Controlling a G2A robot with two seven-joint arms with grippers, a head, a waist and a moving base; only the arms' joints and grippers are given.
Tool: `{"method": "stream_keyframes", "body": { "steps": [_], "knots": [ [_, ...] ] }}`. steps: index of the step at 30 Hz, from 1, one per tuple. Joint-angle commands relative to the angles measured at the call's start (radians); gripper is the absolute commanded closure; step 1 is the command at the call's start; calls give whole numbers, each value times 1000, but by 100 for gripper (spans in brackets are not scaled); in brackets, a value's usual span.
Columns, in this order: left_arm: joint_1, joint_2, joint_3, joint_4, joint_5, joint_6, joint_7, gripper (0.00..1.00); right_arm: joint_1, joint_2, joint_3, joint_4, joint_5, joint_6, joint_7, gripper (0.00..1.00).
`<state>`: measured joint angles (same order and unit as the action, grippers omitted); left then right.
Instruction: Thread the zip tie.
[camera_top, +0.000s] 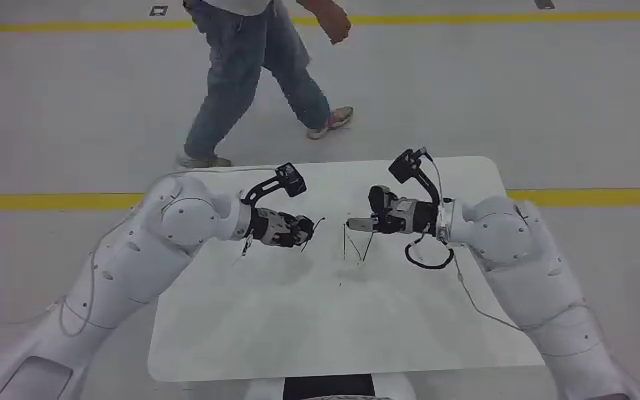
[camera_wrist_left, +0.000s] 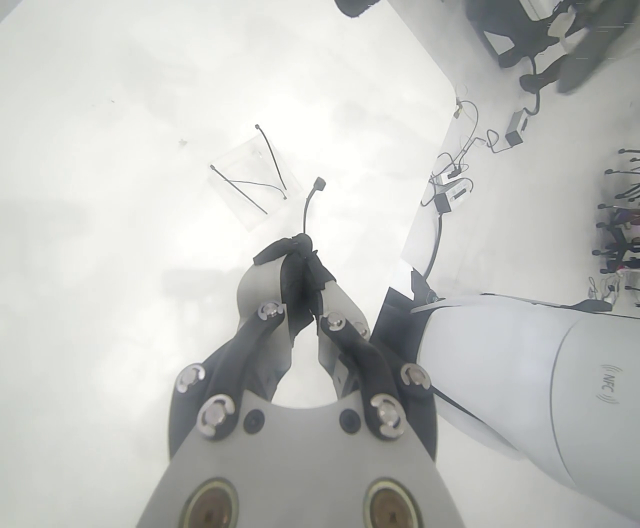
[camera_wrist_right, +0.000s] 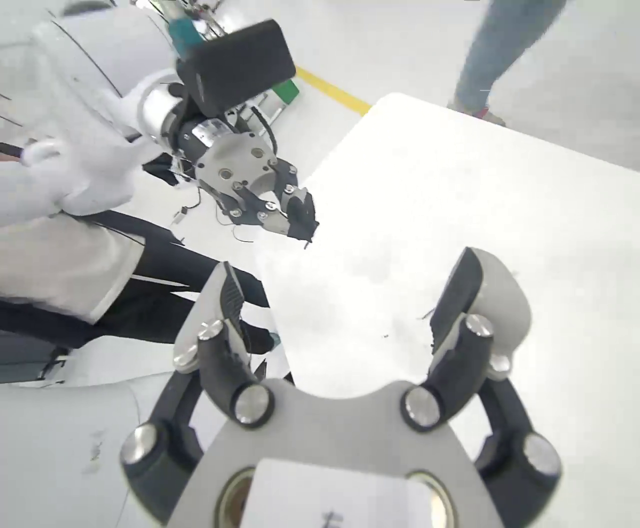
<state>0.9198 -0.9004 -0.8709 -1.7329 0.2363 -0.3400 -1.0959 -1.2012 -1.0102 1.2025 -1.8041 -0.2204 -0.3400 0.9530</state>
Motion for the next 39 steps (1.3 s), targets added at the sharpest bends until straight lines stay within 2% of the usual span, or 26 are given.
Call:
{"method": "stream_keyframes", "body": {
  "steps": [1,6,11,15,18,25,27,29,33,39],
  "knots": [
    [0,0,0,0,0,0,0,100,0,0,0,0,-3,0,0,0],
    [10,2,1,-2,-45,0,19,100,2,3,-34,-55,-45,0,-14,0],
    [1,12,-5,-13,-97,0,-17,100,52,17,-107,-98,-92,0,22,0],
    [-5,19,-1,-9,-102,0,-32,100,101,38,-181,-133,-126,0,42,0],
    [-9,22,4,-22,-106,0,-37,100,103,40,-184,-134,-126,0,38,0],
    [-9,22,4,-22,-106,0,-37,100,101,39,-186,-136,-131,0,28,0],
    [-1,21,10,-27,-106,0,-17,100,99,40,-193,-143,-162,0,24,0],
    [0,22,12,-34,-118,0,-20,100,108,40,-214,-157,-137,0,14,0],
    [-4,27,10,-41,-131,0,-40,100,155,47,-260,-160,-107,0,45,0],
    [-2,33,15,-58,-144,0,-55,100,235,60,-341,-151,-110,0,15,0]
  ]
}}
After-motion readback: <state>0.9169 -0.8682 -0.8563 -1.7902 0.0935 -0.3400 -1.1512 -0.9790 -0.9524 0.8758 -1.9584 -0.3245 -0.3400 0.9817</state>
